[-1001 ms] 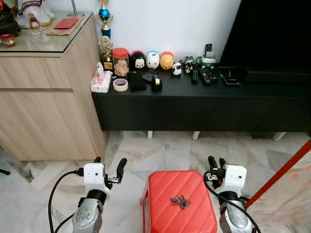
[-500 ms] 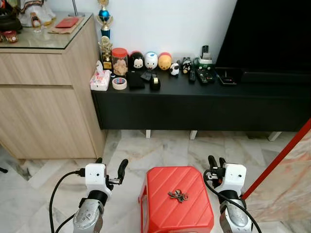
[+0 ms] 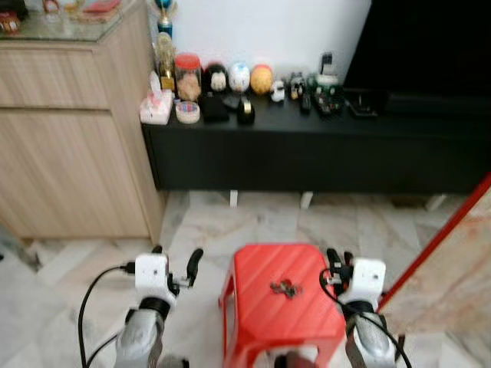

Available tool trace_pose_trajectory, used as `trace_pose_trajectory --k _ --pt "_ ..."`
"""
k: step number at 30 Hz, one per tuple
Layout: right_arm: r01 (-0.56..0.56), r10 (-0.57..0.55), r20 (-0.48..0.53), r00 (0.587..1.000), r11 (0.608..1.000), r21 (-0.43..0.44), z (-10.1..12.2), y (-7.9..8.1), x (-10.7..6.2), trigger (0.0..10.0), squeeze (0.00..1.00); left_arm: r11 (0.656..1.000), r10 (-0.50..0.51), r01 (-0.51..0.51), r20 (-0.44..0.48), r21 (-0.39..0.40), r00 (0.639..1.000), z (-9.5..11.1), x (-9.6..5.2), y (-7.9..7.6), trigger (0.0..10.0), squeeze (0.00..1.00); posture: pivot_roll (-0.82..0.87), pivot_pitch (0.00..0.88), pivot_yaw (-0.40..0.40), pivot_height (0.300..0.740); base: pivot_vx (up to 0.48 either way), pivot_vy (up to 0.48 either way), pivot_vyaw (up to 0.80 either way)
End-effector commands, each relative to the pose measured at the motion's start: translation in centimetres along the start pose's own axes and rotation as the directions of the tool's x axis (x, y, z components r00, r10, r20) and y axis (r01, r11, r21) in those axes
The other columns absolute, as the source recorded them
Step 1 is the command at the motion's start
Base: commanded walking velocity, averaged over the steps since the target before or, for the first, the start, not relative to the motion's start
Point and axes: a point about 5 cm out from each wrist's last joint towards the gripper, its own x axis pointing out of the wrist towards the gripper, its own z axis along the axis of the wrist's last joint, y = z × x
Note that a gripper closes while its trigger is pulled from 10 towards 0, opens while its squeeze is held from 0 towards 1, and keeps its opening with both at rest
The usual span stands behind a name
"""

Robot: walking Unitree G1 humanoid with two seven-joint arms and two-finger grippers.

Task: Hang keys on a hook

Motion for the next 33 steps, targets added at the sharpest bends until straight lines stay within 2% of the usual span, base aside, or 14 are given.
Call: trace_pose_trajectory --k 1,15,18,20,33 --pt "-0.001 0.001 0.0 1.0 1.0 -0.005 0.08 -0.24 0.12 10.0 0.0 1.0 -0.013 0.013 0.003 0.0 1.0 0.25 0.09 -0.36 10.0 0.0 0.0 0.024 -0.107 0.627 0.0 0.0 0.0" --pt "-0.043 0.043 -0.012 0.999 0.999 -0.026 -0.27 0.31 0.13 10.0 0.0 1.0 -0.023 0.023 0.008 -0.005 1.0 0.54 0.38 -0.7 10.0 0.0 0.0 0.026 -0.106 0.627 0.0 0.0 0.0" --pt "-0.048 0.047 -0.013 0.999 0.998 -0.027 -0.32 0.3 0.09 10.0 0.0 1.0 -0.021 0.021 0.008 -0.005 1.0 0.58 0.37 -0.7 10.0 0.0 0.0 0.027 -0.105 0.627 0.0 0.0 0.8" --pt "-0.045 0.045 -0.019 0.999 0.999 -0.002 -0.44 0.32 0.08 10.0 0.0 1.0 -0.02 0.02 0.005 -0.006 1.0 0.56 0.34 -0.69 10.0 0.0 0.0 0.027 -0.106 0.627 0.268 0.0 0.4" --pt "-0.037 0.036 -0.023 0.999 0.999 -0.016 -0.53 0.27 0.07 10.0 0.0 1.0 -0.019 0.019 0.002 -0.005 1.0 0.53 0.26 -0.6 10.0 0.0 0.0 0.03 -0.105 0.627 0.349 0.0 0.0"
